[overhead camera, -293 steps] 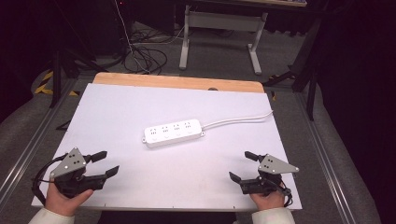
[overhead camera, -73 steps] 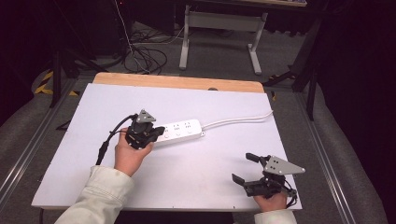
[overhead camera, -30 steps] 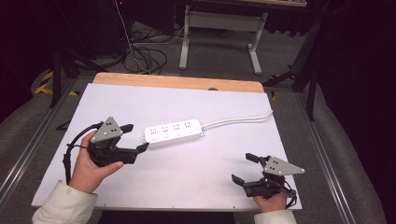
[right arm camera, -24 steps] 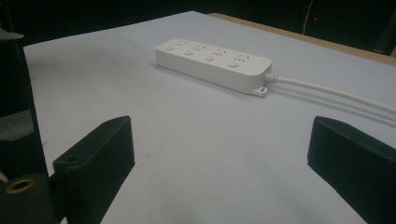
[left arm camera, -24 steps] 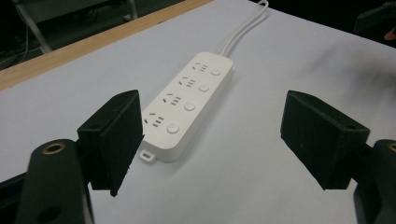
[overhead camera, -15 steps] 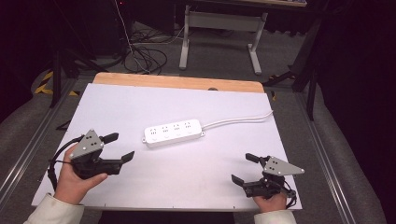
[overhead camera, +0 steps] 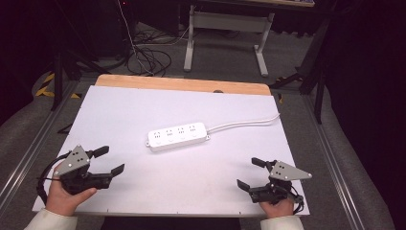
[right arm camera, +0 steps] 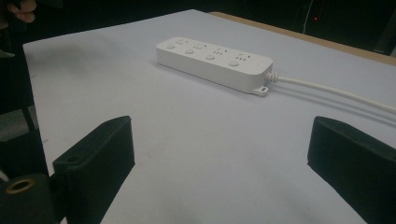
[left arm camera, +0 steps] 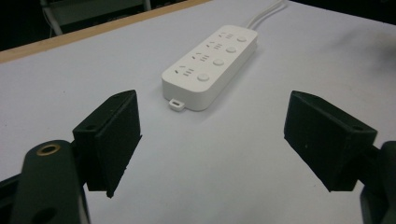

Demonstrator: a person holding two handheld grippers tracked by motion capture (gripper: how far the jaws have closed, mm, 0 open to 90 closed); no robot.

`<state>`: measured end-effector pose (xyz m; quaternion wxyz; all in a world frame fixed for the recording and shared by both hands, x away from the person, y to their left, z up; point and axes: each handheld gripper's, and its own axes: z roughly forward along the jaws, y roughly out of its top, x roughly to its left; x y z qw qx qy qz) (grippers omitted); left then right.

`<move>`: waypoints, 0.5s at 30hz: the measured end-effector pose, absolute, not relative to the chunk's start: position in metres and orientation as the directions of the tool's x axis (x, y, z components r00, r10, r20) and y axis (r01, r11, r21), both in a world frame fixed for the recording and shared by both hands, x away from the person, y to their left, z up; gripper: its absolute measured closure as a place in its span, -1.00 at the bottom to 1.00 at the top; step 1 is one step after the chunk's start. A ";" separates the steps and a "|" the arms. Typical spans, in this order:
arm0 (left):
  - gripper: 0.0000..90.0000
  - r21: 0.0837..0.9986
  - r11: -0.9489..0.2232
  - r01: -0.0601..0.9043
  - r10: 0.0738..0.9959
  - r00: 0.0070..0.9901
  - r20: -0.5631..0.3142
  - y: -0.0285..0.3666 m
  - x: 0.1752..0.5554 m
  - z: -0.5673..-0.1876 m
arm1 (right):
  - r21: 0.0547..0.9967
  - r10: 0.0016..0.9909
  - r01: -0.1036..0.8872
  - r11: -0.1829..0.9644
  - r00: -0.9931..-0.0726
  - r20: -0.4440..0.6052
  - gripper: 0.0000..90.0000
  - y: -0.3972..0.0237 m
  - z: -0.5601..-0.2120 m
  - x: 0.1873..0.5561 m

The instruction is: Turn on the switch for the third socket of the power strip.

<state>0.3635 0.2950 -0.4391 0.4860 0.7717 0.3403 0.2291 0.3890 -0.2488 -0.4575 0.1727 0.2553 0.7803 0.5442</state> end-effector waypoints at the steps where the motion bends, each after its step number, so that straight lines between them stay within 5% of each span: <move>1: -0.57 0.904 -0.298 0.307 0.749 0.663 0.022 0.296 0.363 -0.442 | 0.937 0.586 0.211 0.277 -0.810 0.008 -0.83 -0.249 -0.458 0.389; 15: -0.57 0.891 -0.267 0.367 0.757 0.652 -0.042 0.318 0.356 -0.474 | 0.937 0.584 0.213 0.278 -0.812 0.011 -0.83 -0.249 -0.458 0.389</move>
